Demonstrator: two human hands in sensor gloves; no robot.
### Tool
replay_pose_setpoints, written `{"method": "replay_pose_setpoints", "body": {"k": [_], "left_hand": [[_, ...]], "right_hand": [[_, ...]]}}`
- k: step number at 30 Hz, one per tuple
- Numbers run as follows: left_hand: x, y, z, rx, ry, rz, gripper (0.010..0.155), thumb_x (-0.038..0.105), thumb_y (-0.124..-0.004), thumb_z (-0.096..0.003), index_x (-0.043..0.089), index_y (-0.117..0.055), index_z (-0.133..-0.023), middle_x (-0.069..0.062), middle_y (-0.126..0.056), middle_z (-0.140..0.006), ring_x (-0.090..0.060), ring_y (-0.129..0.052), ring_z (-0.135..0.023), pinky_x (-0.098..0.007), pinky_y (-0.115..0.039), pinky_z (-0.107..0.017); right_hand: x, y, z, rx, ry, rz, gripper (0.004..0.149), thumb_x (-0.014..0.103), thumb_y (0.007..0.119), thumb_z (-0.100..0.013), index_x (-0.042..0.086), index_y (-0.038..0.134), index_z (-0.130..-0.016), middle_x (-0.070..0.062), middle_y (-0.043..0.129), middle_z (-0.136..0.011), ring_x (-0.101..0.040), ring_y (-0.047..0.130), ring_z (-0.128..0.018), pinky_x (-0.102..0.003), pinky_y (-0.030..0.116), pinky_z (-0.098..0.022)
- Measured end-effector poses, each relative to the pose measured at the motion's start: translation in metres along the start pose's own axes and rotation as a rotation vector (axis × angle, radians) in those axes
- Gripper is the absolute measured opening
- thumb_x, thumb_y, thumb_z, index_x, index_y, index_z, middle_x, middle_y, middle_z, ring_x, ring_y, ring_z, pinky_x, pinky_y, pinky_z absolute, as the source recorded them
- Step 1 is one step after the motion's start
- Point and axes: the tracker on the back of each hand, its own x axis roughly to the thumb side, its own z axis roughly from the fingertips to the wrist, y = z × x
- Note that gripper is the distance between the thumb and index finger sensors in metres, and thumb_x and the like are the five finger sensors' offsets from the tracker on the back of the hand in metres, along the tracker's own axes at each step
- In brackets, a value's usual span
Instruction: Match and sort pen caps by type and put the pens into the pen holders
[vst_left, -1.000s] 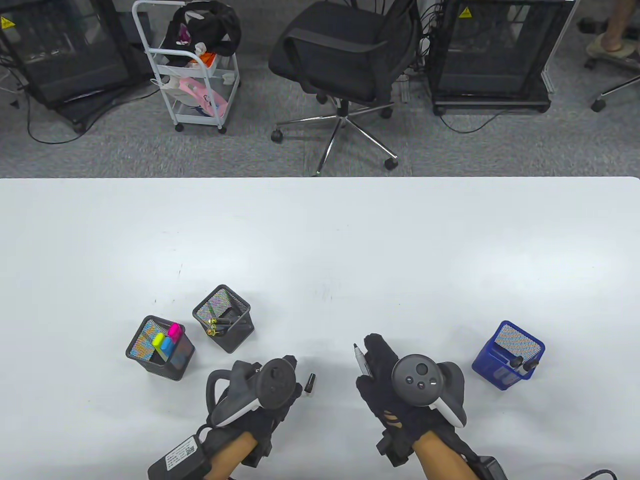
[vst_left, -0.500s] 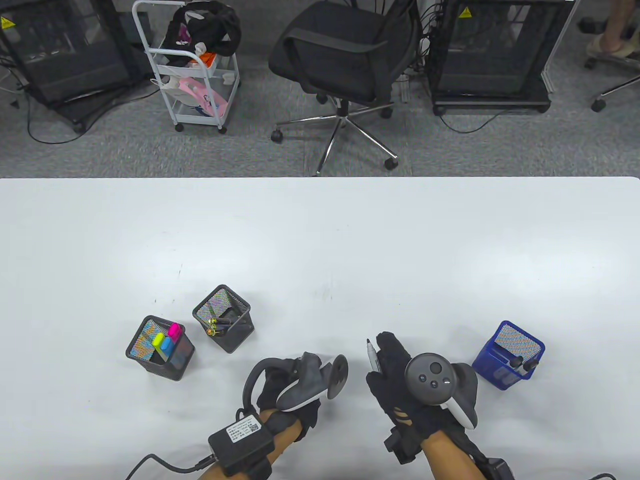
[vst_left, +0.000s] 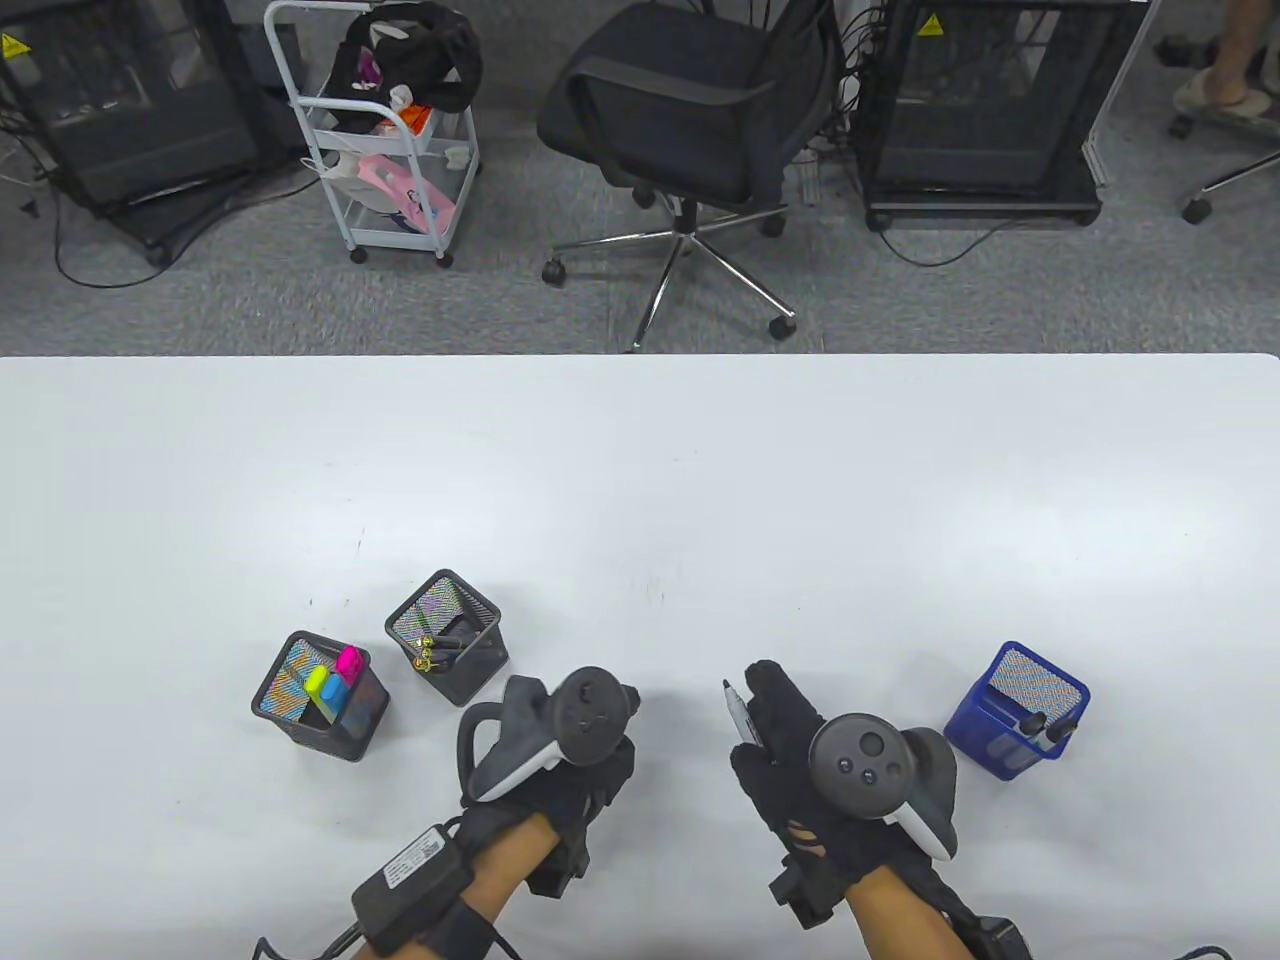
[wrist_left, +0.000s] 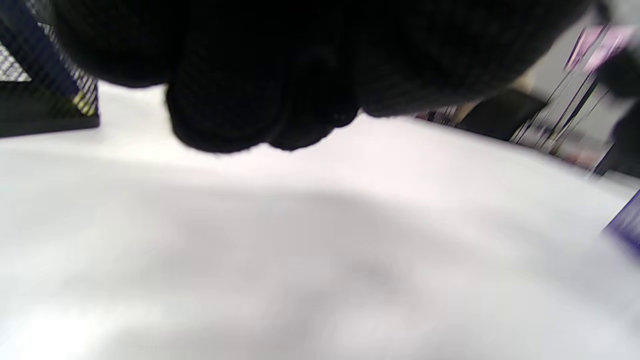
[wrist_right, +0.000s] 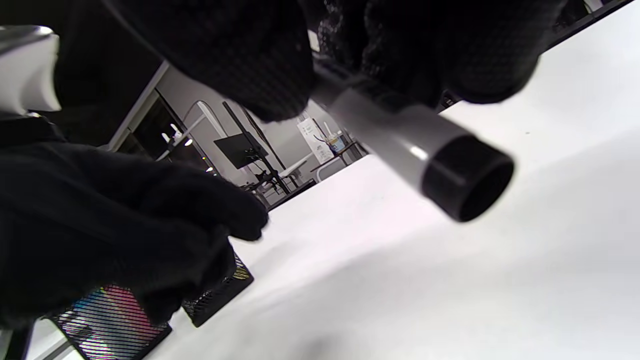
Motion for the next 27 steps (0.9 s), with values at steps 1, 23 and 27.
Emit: {"method": "replay_pose_setpoints", "body": {"k": [1, 23, 27], "left_hand": [[-0.005, 0.01, 0.006, 0.044, -0.026, 0.068, 0.051, 0.032, -0.09, -0.0422, 0.022, -0.087, -0.092, -0.01, -0.104, -0.074, -0.025, -0.108, -0.043, -0.056, -0.086, -0.043], [-0.039, 0.006, 0.041, 0.15, -0.078, 0.628, 0.042, 0.033, -0.087, -0.0463, 0.015, -0.089, -0.084, -0.01, -0.108, -0.072, -0.031, -0.114, -0.057, -0.058, -0.088, -0.043], [-0.031, 0.001, 0.04, 0.108, -0.103, 0.622, 0.042, 0.033, -0.087, -0.0466, 0.015, -0.089, -0.084, -0.01, -0.108, -0.072, -0.031, -0.114, -0.057, -0.058, -0.088, -0.043]], "right_hand": [[0.003, 0.0, 0.001, -0.006, -0.02, 0.001, 0.079, 0.027, 0.095, -0.042, 0.006, 0.047, -0.101, -0.022, 0.081, -0.086, -0.033, 0.103, -0.063, -0.052, 0.086, -0.05], [0.047, 0.031, 0.008, 0.099, -0.275, 0.099, 0.072, 0.024, 0.095, -0.041, 0.007, 0.057, -0.099, -0.019, 0.088, -0.085, -0.033, 0.103, -0.064, -0.052, 0.085, -0.051], [0.05, 0.03, 0.01, 0.096, -0.297, 0.108, 0.071, 0.023, 0.094, -0.041, 0.007, 0.057, -0.099, -0.02, 0.087, -0.085, -0.033, 0.103, -0.064, -0.052, 0.084, -0.052]]}}
